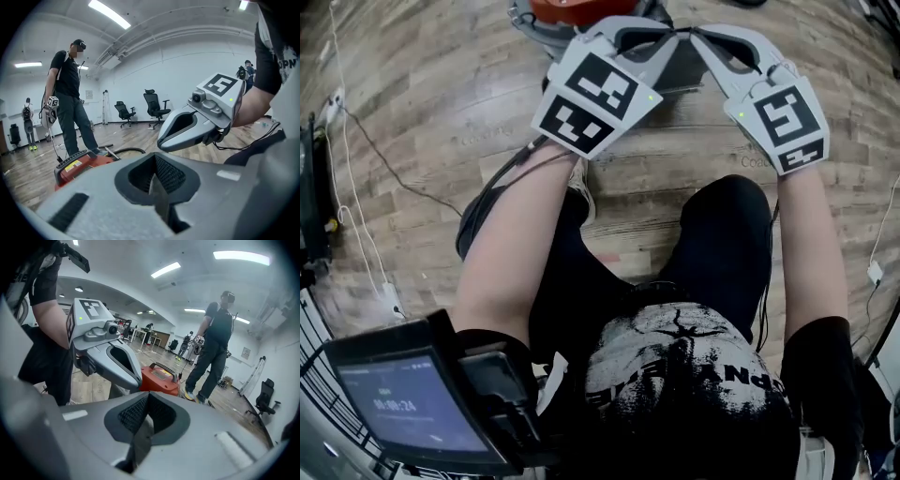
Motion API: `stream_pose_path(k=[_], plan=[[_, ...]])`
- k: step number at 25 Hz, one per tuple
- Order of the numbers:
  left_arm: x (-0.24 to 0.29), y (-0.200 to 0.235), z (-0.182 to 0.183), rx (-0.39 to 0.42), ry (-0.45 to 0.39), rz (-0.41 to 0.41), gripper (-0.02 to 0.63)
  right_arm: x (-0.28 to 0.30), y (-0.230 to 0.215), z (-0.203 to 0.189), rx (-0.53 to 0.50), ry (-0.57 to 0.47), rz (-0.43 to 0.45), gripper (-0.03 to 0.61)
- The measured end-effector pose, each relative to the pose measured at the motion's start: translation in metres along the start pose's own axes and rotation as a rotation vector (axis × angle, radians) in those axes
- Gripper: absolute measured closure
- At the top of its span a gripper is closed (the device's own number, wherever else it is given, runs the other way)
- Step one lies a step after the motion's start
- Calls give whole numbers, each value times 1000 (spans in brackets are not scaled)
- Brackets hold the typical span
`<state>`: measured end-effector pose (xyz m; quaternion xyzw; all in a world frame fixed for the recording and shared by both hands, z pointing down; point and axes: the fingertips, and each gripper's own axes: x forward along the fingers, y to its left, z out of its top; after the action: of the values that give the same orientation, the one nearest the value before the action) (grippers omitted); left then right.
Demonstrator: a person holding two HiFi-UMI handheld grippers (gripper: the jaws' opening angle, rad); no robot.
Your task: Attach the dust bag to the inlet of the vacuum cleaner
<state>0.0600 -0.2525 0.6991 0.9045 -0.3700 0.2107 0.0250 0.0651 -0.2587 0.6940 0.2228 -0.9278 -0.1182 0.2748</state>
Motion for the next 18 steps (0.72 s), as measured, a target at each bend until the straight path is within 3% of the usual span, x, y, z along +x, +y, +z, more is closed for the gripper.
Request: stream_pose_path(k=[4, 7, 11, 14, 18], plan=[[-12, 4, 9, 65, -89, -3, 609, -22, -6, 5, 34, -42, -70, 574], [-29, 25, 22, 9, -99, -33, 609, -37, -24, 36, 98, -50, -88, 574], [-91, 62, 98, -136, -163, -54, 609, -73, -60, 148, 120, -112, -35, 574], [-139, 85, 161, -175, -196, -48, 609, -103, -75, 220, 181, -126, 23, 574], [-194, 112, 225, -237, -175, -84, 609, -115, -94, 303, 194, -106, 46, 574]])
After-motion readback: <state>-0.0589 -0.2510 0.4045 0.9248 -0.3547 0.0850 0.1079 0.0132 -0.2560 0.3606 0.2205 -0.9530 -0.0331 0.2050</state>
